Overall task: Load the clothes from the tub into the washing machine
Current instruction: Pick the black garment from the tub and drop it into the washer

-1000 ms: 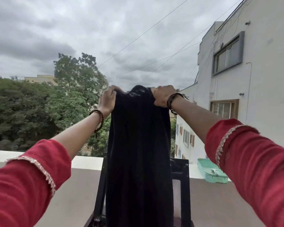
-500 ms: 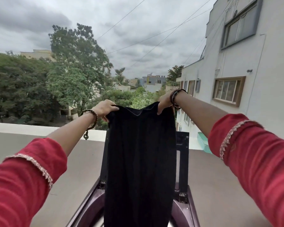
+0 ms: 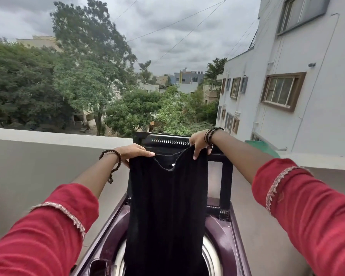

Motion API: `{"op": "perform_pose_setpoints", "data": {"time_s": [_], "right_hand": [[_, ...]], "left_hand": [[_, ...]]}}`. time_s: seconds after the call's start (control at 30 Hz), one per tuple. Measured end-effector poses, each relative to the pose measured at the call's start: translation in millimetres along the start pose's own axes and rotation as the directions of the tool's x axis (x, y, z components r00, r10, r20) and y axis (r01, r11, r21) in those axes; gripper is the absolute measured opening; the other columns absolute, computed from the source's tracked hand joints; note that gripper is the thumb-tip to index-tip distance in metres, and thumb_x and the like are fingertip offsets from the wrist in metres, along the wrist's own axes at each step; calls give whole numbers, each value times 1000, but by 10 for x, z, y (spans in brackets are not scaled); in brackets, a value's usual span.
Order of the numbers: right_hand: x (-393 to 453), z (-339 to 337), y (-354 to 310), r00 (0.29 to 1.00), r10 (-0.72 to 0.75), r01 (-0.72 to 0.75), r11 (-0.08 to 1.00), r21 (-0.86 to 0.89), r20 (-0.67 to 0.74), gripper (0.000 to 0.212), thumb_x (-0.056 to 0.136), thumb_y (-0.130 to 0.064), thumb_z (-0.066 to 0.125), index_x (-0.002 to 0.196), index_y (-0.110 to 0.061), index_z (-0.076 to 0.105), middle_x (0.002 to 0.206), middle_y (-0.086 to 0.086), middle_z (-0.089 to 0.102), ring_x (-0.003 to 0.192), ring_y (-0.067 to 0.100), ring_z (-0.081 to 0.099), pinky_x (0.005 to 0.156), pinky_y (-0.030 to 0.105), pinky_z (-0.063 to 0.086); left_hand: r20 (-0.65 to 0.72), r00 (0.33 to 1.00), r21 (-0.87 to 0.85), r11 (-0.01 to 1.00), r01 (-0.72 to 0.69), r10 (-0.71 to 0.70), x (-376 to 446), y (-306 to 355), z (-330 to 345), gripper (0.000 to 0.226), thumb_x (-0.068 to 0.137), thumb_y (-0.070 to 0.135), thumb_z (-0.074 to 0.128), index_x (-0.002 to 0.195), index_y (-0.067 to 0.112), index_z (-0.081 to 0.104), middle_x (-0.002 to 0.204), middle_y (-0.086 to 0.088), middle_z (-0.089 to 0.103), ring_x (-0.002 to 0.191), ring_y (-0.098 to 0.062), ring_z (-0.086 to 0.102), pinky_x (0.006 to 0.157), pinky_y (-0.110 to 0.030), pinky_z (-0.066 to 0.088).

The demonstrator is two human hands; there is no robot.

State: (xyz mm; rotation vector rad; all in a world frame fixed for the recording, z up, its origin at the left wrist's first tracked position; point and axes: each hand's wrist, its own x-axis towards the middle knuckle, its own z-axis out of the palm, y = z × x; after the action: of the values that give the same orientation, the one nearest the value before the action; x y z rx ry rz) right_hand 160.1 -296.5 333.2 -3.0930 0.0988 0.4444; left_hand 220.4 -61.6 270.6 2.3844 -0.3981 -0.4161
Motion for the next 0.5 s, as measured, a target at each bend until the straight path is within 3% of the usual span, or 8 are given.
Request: {"op": "perform_pose_setpoints", "data": {"time_s": [0.1, 0.23, 0.3, 0.4, 0.43, 0.5], "right_hand": [[77, 267, 24, 999, -21, 21, 1000, -8, 34, 58, 85, -22, 68, 133, -2, 43, 122, 13, 44, 60, 23, 60, 45, 25, 50], [173, 590, 74, 992, -21, 12, 997, 73, 123, 41, 91, -21, 61, 122, 3, 52, 111, 16, 45, 71, 33, 61, 37, 25, 50], [204, 724, 93, 993, -24, 14, 996, 84, 117, 39, 87, -23, 65, 114, 4, 58, 102, 13, 48, 74, 30, 59, 42, 27, 53], [204, 896, 105, 996, -44, 40, 998, 47, 83, 32, 82, -28, 70, 97, -1, 65, 76, 5, 54, 59, 20, 56, 51, 27, 51], [206, 952, 109, 997, -45, 43, 998, 44, 66, 28, 80, -31, 71, 88, -4, 66, 68, 1, 52, 55, 15, 52, 51, 27, 48], [222, 1115, 114, 999, -26, 23, 998, 65, 37, 30, 79, -34, 70, 67, -10, 57, 61, -1, 49, 53, 13, 46, 51, 25, 40]], "left_hand": [[138, 989, 9, 999, 49, -49, 30, -239, 95, 36, 84, 49, 61, 92, 13, 57, 83, 0, 61, 74, -13, 62, 49, -21, 52], [263, 958, 63, 993, 105, -118, 108, -455, 261, 3, 88, 12, 60, 87, 15, 60, 83, -2, 61, 71, -13, 61, 48, -22, 54], [265, 955, 68, 991, 117, -131, 180, -530, 369, 19, 87, 2, 54, 79, 18, 61, 80, -3, 60, 69, -13, 60, 49, -22, 54], [299, 944, 9, 989, 146, -142, 241, -609, 547, 15, 86, 6, 59, 75, 15, 64, 76, -5, 64, 61, -13, 64, 52, -25, 56], [331, 932, 11, 988, 153, -148, 266, -644, 603, 8, 84, 13, 65, 76, 14, 66, 78, -5, 67, 64, -15, 66, 61, -29, 59], [368, 919, 25, 989, 143, -143, 302, -724, 714, 15, 78, 27, 72, 81, 13, 69, 82, -5, 71, 73, -19, 67, 78, -35, 56]]}}
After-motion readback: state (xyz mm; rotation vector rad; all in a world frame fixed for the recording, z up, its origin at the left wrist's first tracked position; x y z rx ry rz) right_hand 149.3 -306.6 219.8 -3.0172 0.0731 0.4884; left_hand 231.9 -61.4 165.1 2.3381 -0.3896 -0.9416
